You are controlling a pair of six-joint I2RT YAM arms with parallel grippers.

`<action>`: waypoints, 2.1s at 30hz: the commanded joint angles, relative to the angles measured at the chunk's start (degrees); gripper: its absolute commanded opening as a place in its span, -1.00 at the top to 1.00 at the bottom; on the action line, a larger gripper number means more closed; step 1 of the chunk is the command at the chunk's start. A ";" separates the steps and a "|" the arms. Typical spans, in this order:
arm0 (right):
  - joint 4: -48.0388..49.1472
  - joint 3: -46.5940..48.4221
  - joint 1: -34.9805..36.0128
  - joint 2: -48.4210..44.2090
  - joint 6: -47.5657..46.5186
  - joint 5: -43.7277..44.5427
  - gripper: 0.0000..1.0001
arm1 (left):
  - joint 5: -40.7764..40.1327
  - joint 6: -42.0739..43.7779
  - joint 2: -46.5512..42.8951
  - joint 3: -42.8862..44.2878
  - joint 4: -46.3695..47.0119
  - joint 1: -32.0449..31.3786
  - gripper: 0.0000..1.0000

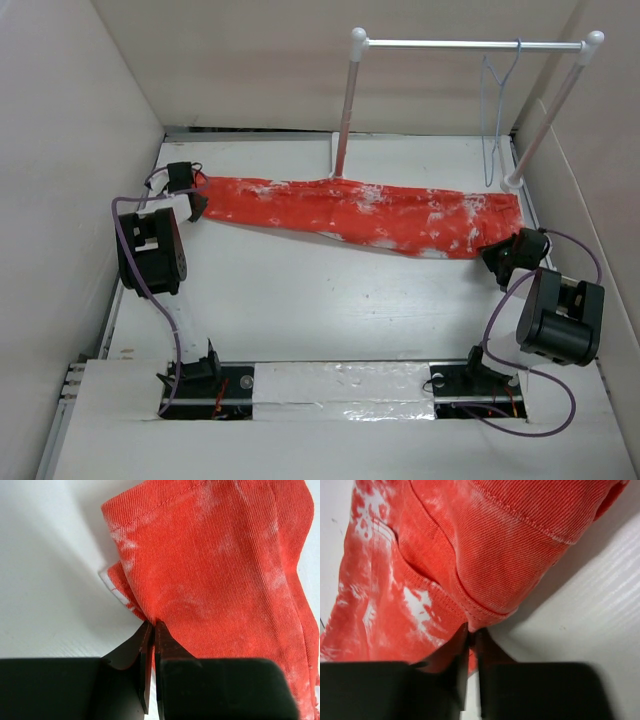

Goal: Place the trousers on the hanger
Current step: Fold the trousers at the center of the board.

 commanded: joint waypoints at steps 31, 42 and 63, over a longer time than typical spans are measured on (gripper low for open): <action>-33.61 -13.32 -3.43 -61.21 -7.56 -1.30 -0.09 | -20.97 11.20 -31.26 -17.06 -15.97 2.01 0.15; -24.48 -11.12 -9.14 -43.55 -10.03 3.29 -0.91 | -1.92 12.17 -42.50 -16.25 -2.82 -12.90 0.24; -13.82 -7.26 -11.79 -32.43 -11.60 -7.08 1.00 | -0.83 6.55 -45.06 -34.53 17.60 -47.18 1.00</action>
